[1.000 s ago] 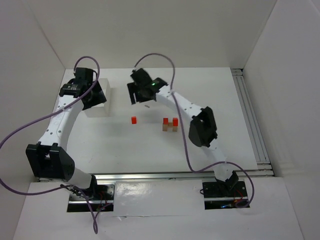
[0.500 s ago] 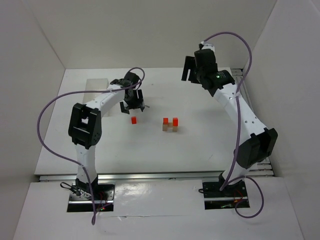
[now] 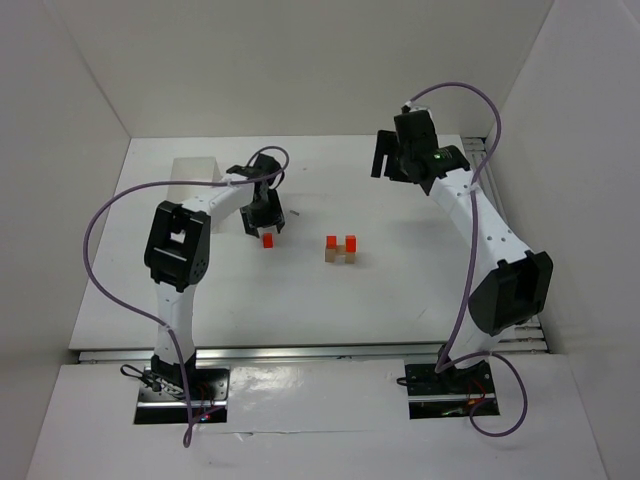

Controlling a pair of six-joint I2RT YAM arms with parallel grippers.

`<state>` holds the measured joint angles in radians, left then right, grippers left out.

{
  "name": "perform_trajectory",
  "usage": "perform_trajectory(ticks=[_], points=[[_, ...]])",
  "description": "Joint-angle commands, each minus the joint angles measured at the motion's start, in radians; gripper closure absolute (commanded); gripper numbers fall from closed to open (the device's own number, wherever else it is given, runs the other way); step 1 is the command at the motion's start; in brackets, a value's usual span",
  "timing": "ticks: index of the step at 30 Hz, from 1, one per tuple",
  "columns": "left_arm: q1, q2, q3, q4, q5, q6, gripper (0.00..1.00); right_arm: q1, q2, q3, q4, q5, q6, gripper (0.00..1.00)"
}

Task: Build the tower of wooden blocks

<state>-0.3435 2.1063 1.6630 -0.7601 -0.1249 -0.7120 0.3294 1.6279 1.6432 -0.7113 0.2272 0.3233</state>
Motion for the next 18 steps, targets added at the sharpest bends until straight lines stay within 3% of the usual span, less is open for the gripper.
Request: perform_trajectory(ticks=[1,4,11,18], points=[[-0.014,-0.034,-0.048,-0.012,-0.036,-0.024,0.32,0.0,0.0,0.003,0.01,-0.026,-0.007,0.18],[-0.014,-0.045,-0.081,-0.002,-0.045,-0.024,0.32,0.0,0.023,0.013,0.01,-0.037,-0.007,0.18],[-0.014,-0.054,-0.091,0.022,-0.045,-0.024,0.43,0.0,0.041,0.013,0.001,-0.037,-0.007,0.18],[-0.032,-0.089,-0.1,0.022,-0.065,-0.024,0.41,0.019,0.041,0.004,0.001,-0.046,-0.007,0.18]])
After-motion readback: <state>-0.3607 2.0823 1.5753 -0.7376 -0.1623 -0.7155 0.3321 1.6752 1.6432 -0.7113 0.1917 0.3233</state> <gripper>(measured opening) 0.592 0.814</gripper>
